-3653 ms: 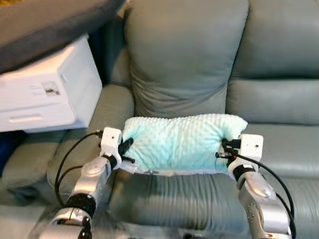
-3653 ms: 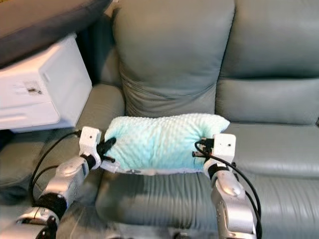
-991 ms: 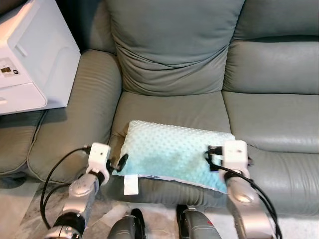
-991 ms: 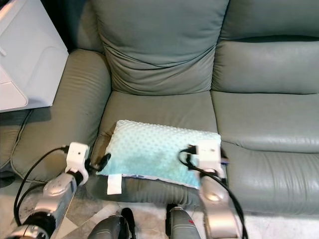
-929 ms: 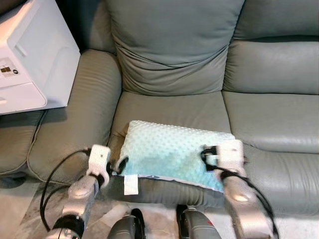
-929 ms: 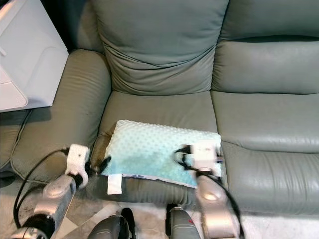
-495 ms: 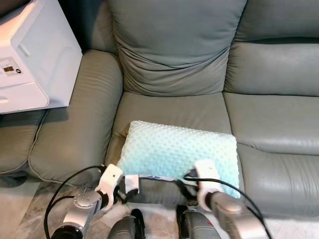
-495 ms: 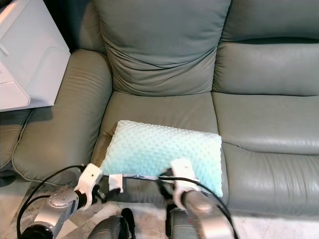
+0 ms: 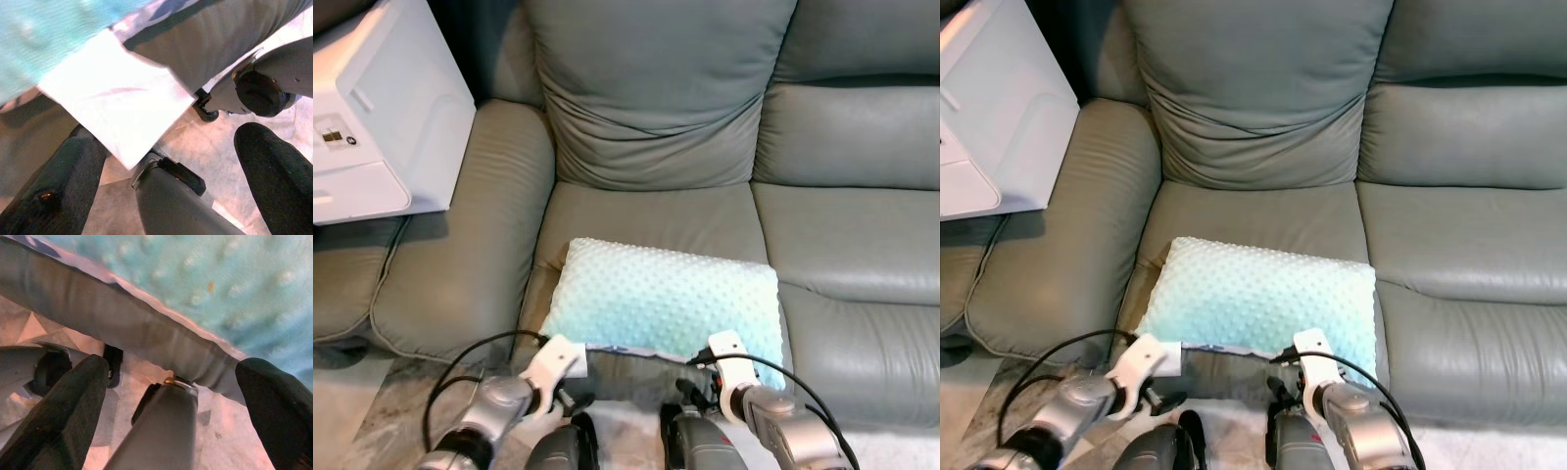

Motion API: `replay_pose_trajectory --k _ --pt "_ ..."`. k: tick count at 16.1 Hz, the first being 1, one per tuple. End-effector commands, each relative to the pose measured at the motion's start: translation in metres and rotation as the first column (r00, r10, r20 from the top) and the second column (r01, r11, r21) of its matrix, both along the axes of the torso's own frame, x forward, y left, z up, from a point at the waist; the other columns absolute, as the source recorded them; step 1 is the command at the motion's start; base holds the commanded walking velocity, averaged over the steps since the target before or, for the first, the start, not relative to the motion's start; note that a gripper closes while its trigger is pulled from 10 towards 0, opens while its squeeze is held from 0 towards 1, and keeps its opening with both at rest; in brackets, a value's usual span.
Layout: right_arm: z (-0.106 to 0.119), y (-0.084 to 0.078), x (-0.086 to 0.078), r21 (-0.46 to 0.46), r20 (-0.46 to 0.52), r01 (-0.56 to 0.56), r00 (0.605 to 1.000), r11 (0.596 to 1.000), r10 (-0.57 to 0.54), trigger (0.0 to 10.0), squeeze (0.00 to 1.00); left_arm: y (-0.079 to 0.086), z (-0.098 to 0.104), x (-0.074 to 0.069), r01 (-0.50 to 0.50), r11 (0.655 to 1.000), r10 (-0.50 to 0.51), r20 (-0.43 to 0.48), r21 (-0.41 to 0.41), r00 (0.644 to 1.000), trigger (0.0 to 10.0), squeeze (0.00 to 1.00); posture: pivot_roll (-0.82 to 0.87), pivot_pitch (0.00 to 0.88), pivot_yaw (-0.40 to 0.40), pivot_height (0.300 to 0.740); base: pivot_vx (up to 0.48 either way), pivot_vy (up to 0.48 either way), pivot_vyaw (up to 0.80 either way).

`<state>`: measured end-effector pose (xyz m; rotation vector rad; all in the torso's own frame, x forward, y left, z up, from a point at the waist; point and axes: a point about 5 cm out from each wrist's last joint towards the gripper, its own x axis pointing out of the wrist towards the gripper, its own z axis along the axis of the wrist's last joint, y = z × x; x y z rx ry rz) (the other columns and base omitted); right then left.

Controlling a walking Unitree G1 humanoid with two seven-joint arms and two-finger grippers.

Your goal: Move the pillow to the sofa

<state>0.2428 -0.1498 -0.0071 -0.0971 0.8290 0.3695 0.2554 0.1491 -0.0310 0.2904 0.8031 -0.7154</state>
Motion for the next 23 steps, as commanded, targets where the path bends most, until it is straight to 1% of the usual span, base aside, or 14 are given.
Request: replay_pose_trajectory --k 1,2,4,6,9,11,12,14,16,19,21,23 --pt "-0.014 -0.002 -0.012 -0.001 -0.052 -0.001 0.999 1.000 0.001 10.0 0.00 0.006 -0.009 -0.010 -0.009 0.999 0.011 -0.042 0.045 0.999 10.0 0.00 -0.10 0.300 0.077 0.740 0.000 0.000 0.00" --pt "-0.021 -0.002 -0.013 0.013 -0.051 -0.001 0.999 1.000 0.002 10.0 0.00 0.004 -0.007 -0.005 -0.029 0.998 0.030 -0.019 0.047 0.999 10.0 0.00 -0.10 0.306 0.078 0.740 0.000 0.000 0.00" --pt "-0.026 -0.003 -0.015 0.018 -0.042 0.001 0.999 1.000 0.000 10.0 0.00 0.002 -0.006 -0.002 -0.046 0.998 0.046 -0.008 0.044 0.999 10.0 0.00 -0.10 0.308 0.079 0.740 0.000 0.000 0.00" --pt "-0.036 -0.005 -0.020 0.025 -0.053 0.029 0.998 0.999 -0.028 10.0 0.00 0.000 -0.003 0.004 -0.069 0.995 0.067 0.026 0.076 0.997 10.0 0.00 -0.09 0.318 0.084 0.740 0.000 0.000 0.00" --pt "-0.042 -0.009 -0.018 -0.008 -0.006 0.060 0.998 0.998 -0.060 10.0 0.00 -0.006 0.003 0.014 -0.103 0.990 0.095 0.084 0.094 0.992 10.0 0.00 -0.09 0.324 0.091 0.740 0.000 0.000 0.00" --pt "-0.043 -0.010 -0.016 -0.010 0.033 0.065 0.997 0.998 -0.065 10.0 0.00 -0.008 0.004 0.017 -0.115 0.988 0.105 0.098 0.102 0.990 10.0 0.00 -0.08 0.326 0.092 0.740 0.000 0.000 0.00" --pt "-0.043 -0.010 -0.016 -0.010 0.033 0.065 0.997 0.998 -0.065 10.0 0.00 -0.008 0.004 0.017 -0.115 0.988 0.105 0.098 0.102 0.990 10.0 0.00 -0.08 0.326 0.092 0.740 0.000 0.000 0.00" --pt "-0.043 -0.014 -0.011 -0.002 0.058 0.129 0.990 0.992 -0.129 10.0 0.00 -0.014 0.010 0.025 -0.158 0.984 0.147 0.132 0.084 0.980 10.0 0.00 -0.07 0.331 0.099 0.740 0.000 0.000 0.00" --pt "-0.041 -0.016 -0.005 -0.005 0.082 0.168 0.982 0.986 -0.167 10.0 0.00 -0.019 0.012 0.028 -0.158 0.983 0.143 0.151 0.092 0.978 10.0 0.00 -0.06 0.337 0.103 0.740 0.000 0.000 0.00" --pt "-0.039 -0.020 0.002 -0.023 0.087 0.201 0.976 0.979 -0.198 10.0 0.00 -0.021 0.015 0.032 -0.174 0.980 0.157 0.162 0.095 0.974 10.0 0.00 -0.05 0.342 0.105 0.740 0.000 0.000 0.00" --pt "-0.035 -0.023 0.009 -0.044 0.107 0.212 0.972 0.976 -0.207 10.0 0.00 -0.022 0.018 0.036 -0.192 0.976 0.173 0.181 0.098 0.968 10.0 0.00 -0.04 0.352 0.109 0.740 0.000 0.000 0.00" --pt "-0.031 -0.026 0.014 -0.061 0.129 0.225 0.968 0.973 -0.215 10.0 0.00 -0.021 0.019 0.037 -0.200 0.973 0.176 0.194 0.116 0.965 10.0 0.00 -0.04 0.357 0.111 0.740 0.000 0.000 0.00"
